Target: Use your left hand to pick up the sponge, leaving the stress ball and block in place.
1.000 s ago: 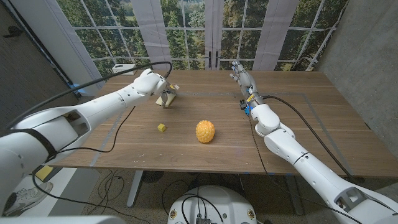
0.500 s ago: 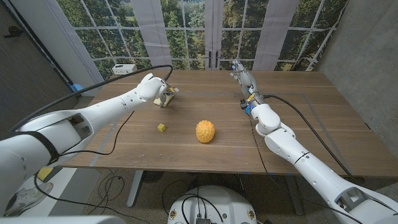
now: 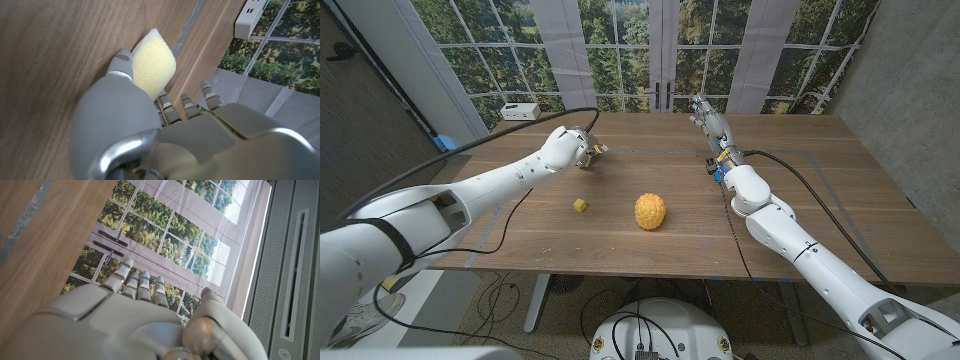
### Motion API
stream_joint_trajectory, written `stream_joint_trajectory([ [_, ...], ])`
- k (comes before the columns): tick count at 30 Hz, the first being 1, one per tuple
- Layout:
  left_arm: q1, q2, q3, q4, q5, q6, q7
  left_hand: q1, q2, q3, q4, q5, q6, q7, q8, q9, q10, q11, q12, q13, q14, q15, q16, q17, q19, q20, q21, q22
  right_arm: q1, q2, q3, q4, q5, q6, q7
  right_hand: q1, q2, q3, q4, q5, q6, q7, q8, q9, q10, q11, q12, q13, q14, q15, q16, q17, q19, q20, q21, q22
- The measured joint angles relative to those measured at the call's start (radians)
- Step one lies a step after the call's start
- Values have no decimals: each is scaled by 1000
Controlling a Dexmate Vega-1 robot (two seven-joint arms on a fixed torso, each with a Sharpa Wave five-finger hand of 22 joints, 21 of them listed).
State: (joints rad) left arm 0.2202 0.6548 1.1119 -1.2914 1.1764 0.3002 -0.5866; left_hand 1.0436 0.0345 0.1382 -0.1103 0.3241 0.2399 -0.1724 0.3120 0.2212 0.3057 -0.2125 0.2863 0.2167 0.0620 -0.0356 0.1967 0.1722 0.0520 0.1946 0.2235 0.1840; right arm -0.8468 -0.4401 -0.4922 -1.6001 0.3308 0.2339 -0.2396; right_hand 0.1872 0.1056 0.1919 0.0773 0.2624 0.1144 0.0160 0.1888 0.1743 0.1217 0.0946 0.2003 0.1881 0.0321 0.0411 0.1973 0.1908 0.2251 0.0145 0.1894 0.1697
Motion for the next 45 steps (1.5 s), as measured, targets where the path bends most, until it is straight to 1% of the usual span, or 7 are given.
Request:
stream_joint_trajectory([
  [4, 8, 15, -11, -38, 10, 16, -2, 6, 4, 0, 0, -4, -3, -3, -4, 0, 0, 0, -7, 0, 0, 0, 0, 0, 0, 0, 0, 0, -1, -2, 0, -3, 0, -1, 0, 0, 0, 0, 0, 0, 0, 0, 0, 0, 0, 0, 0, 0, 0, 0, 0, 0, 0, 0, 0, 0],
  [7, 16, 26, -22, -67, 22, 29, -10, 6, 3, -1, 0, -7, 35, -42, -4, 1, 0, 0, -6, 0, 0, 0, 0, 0, 0, 0, 0, 0, -2, -4, 0, -5, 0, -1, 1, 0, 0, 0, 0, 0, 0, 0, 0, 0, 0, 0, 0, 0, 0, 0, 0, 0, 0, 0, 0, 0],
  [9, 22, 32, -28, -84, 30, 39, -14, 6, 3, -7, -1, -7, 43, -50, -3, 6, 0, 0, -12, 0, 0, 0, 0, 0, 4, 4, 0, 0, -3, -6, 1, -6, 0, -1, 4, 0, 0, 0, 0, 0, 0, 0, 0, 0, 0, 0, 0, 0, 0, 0, 0, 0, 0, 0, 0, 0],
  [17, 51, 57, -71, -162, 64, 70, -14, 13, 11, -12, -4, -7, 63, -47, -7, 1, 16, -2, -15, 4, 21, 0, 0, 0, 12, 12, 0, 0, -8, -10, 4, -6, 6, 6, 13, 0, 0, 0, 0, 0, 0, 0, 0, 0, 0, 0, 0, 0, 0, 0, 0, 0, 0, 0, 0, 0],
  [31, 95, 80, -134, -272, 118, 86, -44, 25, 22, -24, -1, -22, 109, -47, 0, 1, 55, -5, -20, 9, 43, 0, 0, 0, 36, 11, 0, 0, -19, -20, 10, -7, 19, 23, 32, 0, 0, 0, 0, -4, 0, 0, 0, 0, 0, 0, 0, 0, 0, 0, 0, 0, 0, 0, 0, 0],
  [37, 128, 96, -174, -349, 136, 90, -79, 25, 22, -24, -1, -22, 109, -47, 0, -3, 55, -5, -28, 9, 43, 0, -5, 0, 36, 11, -4, 0, -20, -28, 13, -14, 24, 24, 43, 0, 0, 0, 0, -4, 0, 0, 0, 0, 0, 0, 0, 0, 0, 0, 0, 0, 0, 0, 0, 0],
  [45, 178, 121, -224, -454, 163, 90, -138, 26, 24, -35, 4, -22, 94, -51, -20, -3, 46, 4, -42, 14, 43, 0, -8, 0, 36, 11, -7, 0, -19, -41, 16, -22, 37, 12, 60, 0, 0, 0, 0, -4, 0, 0, 0, 0, 0, 0, 0, 0, 0, 0, 0, 0, 0, 0, 0, 0],
])
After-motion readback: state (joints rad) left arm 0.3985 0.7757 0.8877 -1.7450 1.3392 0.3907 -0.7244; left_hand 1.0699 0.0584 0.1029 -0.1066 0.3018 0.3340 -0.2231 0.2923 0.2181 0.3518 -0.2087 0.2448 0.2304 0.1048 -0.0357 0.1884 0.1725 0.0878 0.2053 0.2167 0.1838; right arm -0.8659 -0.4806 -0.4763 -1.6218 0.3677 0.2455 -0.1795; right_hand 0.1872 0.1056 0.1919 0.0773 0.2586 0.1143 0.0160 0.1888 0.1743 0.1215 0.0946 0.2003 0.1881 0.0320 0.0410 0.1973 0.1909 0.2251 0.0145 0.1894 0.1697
